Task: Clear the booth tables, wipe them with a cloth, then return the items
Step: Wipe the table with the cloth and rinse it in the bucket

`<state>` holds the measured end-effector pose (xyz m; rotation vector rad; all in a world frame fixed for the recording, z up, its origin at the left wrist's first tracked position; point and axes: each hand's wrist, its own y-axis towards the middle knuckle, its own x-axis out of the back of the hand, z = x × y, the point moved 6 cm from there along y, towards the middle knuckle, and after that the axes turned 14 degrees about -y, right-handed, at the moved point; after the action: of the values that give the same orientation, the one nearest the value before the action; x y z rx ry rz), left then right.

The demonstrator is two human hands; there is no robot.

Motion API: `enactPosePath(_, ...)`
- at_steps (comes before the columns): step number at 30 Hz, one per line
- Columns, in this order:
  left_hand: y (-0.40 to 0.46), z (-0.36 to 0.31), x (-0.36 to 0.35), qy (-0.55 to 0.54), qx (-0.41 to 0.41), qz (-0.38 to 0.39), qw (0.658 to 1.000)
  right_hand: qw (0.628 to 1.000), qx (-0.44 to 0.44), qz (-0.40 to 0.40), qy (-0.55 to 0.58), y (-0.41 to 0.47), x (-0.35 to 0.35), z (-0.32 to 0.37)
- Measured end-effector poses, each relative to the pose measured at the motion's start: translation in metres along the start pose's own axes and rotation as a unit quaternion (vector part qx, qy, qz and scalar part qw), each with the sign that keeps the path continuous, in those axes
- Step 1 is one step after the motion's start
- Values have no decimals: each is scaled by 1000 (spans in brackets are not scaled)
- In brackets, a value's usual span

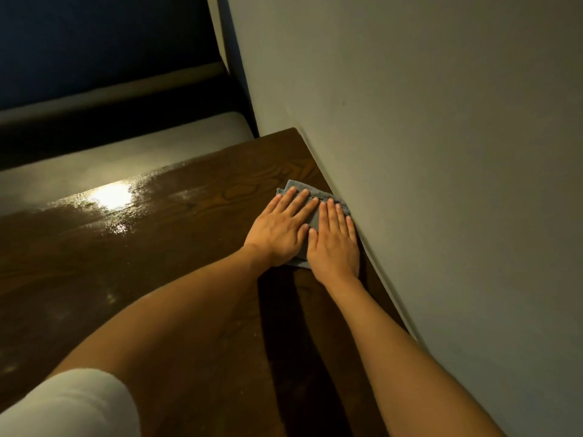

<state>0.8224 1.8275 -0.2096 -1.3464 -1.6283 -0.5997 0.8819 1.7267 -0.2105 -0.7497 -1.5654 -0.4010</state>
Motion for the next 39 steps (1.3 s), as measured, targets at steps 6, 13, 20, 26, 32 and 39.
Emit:
enactPosePath(6,25,55,32,-10,45,-36,998,998,53,-14,-17,68,19,37)
enactPosePath(13,20,134,77,-11,113,-85,990,992,125,-26,-19,130,40,116)
enactPosePath(20,-35,195,94,-13,170,-114,979,980,192,-36,-24,125,56,198)
enactPosePath(26,-111,243,106,-13,220,-140,965,968,247,-40,-14,96,65,277)
enactPosePath(32,-169,260,103,-16,254,-159,954,955,294,-41,-11,63,66,324)
enactPosePath(39,-187,234,82,-22,269,-166,948,947,317,-41,-19,33,56,306)
